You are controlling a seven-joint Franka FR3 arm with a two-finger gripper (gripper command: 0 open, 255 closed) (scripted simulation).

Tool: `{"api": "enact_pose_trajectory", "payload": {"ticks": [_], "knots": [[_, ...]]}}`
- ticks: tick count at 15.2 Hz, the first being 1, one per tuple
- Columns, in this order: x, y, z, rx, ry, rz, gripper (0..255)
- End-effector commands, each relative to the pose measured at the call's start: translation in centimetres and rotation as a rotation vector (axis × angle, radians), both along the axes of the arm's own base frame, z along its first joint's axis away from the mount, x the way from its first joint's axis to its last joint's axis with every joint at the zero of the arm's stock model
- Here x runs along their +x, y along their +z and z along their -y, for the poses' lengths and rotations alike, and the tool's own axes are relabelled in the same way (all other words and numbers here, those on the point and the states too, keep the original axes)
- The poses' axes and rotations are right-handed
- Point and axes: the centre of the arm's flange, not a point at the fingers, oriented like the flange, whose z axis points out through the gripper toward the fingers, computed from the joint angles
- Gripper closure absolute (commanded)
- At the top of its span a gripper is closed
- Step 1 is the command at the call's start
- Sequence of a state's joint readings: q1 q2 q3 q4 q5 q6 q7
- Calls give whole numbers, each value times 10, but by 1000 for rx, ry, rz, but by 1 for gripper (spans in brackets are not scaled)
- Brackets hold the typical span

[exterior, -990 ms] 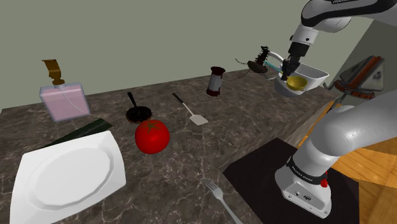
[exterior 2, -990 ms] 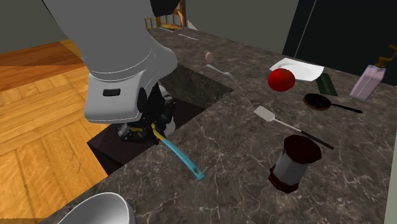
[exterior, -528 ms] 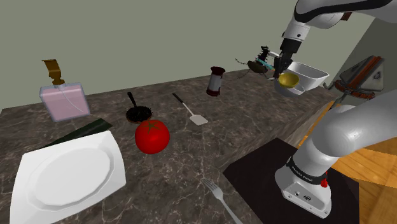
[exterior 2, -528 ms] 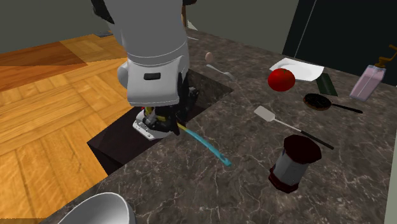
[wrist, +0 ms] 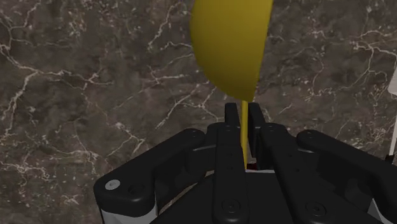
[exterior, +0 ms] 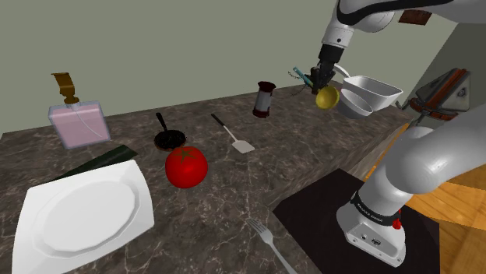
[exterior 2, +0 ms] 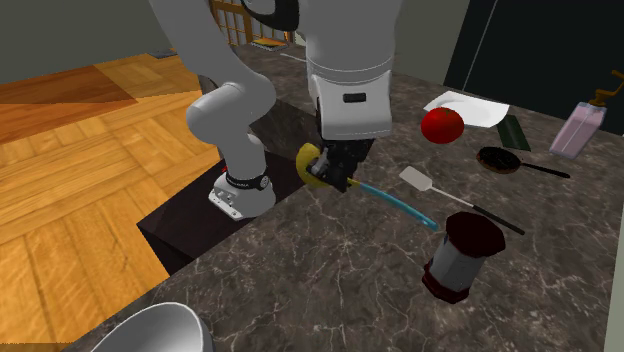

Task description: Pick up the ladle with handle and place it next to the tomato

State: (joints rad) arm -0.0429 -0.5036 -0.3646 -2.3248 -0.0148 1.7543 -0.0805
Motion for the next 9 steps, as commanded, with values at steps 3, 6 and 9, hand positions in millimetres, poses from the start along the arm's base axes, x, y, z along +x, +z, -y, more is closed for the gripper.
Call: {"api": "enact_pose_trajectory", "payload": {"ticks": [3, 6, 9], "knots": [[30, -1, -44, 1, -1, 0, 255], [54, -1, -76, 1, -1, 0, 255], [78, -1, -107, 1, -1, 0, 255]]}}
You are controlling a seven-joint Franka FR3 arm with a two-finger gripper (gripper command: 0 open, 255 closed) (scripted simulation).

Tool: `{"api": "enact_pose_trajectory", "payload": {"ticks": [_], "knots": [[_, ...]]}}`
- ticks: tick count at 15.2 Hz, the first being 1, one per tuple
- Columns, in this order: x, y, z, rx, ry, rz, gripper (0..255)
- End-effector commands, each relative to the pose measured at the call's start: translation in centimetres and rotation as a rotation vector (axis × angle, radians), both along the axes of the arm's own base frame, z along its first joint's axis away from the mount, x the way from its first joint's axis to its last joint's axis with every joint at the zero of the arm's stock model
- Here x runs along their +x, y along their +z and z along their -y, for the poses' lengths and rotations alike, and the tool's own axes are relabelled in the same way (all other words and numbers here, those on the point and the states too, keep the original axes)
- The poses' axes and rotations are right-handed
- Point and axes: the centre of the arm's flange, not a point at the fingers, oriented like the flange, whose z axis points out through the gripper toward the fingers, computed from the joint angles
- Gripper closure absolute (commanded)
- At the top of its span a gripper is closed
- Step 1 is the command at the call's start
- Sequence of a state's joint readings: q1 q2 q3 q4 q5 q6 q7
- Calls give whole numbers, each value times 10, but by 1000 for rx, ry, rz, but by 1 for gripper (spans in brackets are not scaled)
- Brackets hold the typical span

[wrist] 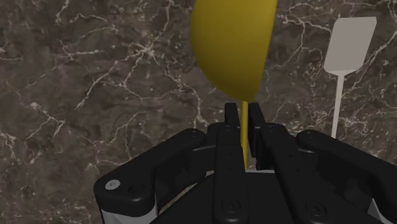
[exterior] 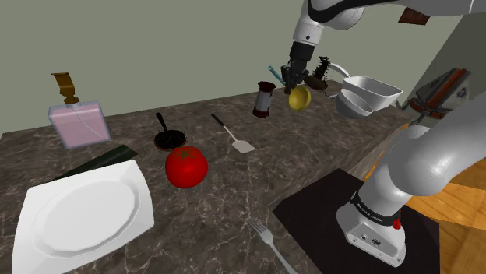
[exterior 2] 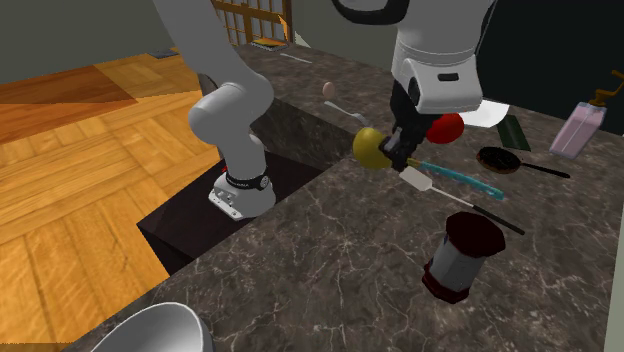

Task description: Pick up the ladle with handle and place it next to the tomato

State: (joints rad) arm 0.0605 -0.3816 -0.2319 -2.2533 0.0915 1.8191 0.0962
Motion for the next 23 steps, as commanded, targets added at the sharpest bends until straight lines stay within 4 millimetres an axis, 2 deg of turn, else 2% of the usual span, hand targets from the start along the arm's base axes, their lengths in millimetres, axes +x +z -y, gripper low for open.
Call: {"api": "enact_pose_trajectory", "payload": {"ticks": [1, 20, 21, 23], "knots": [[19, 0, -20, 1, -1, 0, 255], [171, 0, -219, 1, -1, 0, 255], [183, 0, -235, 1, -1, 0, 255], [183, -10, -235, 1, -1, 0, 255]]}}
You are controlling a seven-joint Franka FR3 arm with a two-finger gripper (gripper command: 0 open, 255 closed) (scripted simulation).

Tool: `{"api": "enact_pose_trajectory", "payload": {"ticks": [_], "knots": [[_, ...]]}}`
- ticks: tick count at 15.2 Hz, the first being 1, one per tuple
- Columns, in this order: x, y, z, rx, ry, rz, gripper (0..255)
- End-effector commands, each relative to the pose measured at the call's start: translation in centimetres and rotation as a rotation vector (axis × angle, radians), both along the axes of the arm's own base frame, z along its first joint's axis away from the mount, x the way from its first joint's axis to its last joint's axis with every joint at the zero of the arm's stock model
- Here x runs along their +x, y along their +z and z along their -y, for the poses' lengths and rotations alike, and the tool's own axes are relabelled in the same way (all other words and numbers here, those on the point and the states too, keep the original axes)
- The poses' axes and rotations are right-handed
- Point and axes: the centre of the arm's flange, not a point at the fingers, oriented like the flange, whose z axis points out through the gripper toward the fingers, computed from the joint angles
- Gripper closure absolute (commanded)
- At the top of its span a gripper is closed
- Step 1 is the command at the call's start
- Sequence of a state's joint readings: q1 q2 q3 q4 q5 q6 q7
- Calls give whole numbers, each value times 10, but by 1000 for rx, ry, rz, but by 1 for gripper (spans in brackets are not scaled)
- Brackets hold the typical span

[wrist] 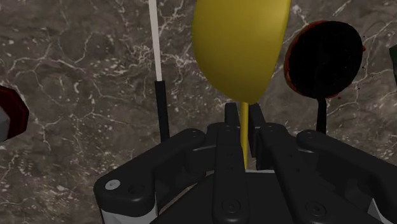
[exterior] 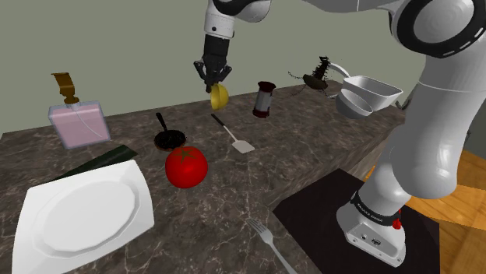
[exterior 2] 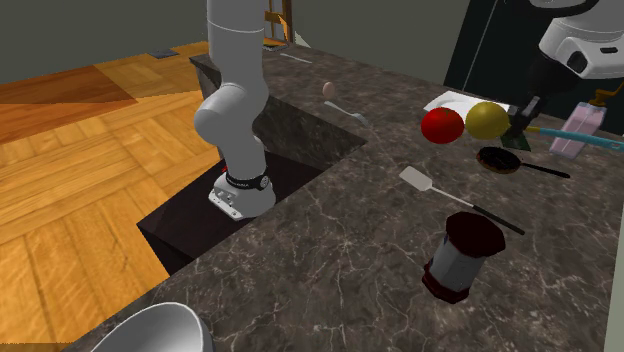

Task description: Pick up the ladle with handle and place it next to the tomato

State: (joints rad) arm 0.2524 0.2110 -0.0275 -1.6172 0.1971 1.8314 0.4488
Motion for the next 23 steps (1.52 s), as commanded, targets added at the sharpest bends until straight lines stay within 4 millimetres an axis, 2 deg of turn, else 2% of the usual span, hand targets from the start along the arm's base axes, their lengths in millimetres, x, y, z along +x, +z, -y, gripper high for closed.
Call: {"api": "enact_pose_trajectory", "payload": {"ticks": [1, 23], "knots": [[3, -10, -4, 0, -1, 0, 255], [3, -126, -4, 0, -1, 0, 255]]}}
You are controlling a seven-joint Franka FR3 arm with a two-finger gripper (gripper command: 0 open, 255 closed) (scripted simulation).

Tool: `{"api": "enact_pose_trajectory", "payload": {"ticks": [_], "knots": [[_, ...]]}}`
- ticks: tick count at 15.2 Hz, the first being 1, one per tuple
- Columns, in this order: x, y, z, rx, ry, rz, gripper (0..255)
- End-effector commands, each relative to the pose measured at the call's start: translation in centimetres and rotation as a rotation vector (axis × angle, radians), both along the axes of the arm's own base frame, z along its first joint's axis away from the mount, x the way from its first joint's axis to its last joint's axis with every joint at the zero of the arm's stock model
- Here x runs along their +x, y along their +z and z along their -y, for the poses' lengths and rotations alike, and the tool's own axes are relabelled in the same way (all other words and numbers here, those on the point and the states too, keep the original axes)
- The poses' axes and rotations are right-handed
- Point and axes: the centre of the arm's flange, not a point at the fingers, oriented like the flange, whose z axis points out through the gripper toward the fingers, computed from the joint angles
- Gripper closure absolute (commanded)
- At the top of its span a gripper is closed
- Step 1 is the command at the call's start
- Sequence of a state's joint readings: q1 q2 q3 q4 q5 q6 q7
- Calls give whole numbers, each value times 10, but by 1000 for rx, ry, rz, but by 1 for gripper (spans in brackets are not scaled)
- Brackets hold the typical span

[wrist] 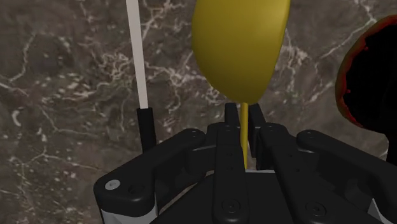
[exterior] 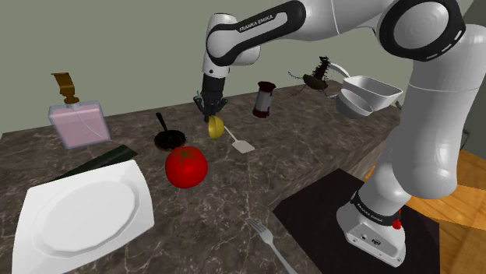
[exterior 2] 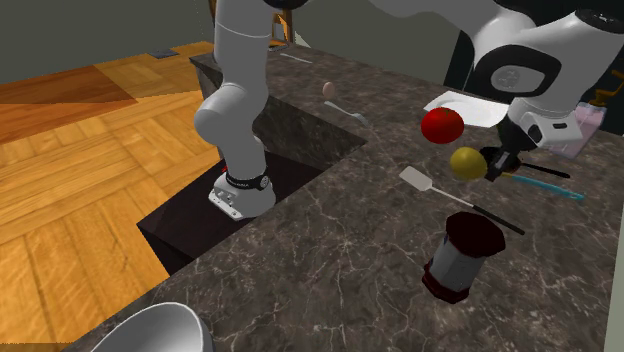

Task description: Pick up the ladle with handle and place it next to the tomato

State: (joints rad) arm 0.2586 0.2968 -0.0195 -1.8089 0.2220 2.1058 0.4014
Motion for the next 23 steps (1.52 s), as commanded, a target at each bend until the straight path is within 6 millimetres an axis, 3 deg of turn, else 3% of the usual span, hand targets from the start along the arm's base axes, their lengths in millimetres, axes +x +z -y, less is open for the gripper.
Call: {"api": "enact_pose_trajectory", "payload": {"ticks": [1, 6, 14, 15, 20, 23], "knots": [[-1, -10, 0, 0, 0, 0, 255], [-1, -37, 0, 0, 0, 0, 255], [-1, -37, 0, 0, 0, 0, 255], [0, -36, 1, 0, 0, 0, 0], [-1, -37, 0, 0, 0, 0, 0], [1, 2, 7, 0, 0, 0, 0]]}}
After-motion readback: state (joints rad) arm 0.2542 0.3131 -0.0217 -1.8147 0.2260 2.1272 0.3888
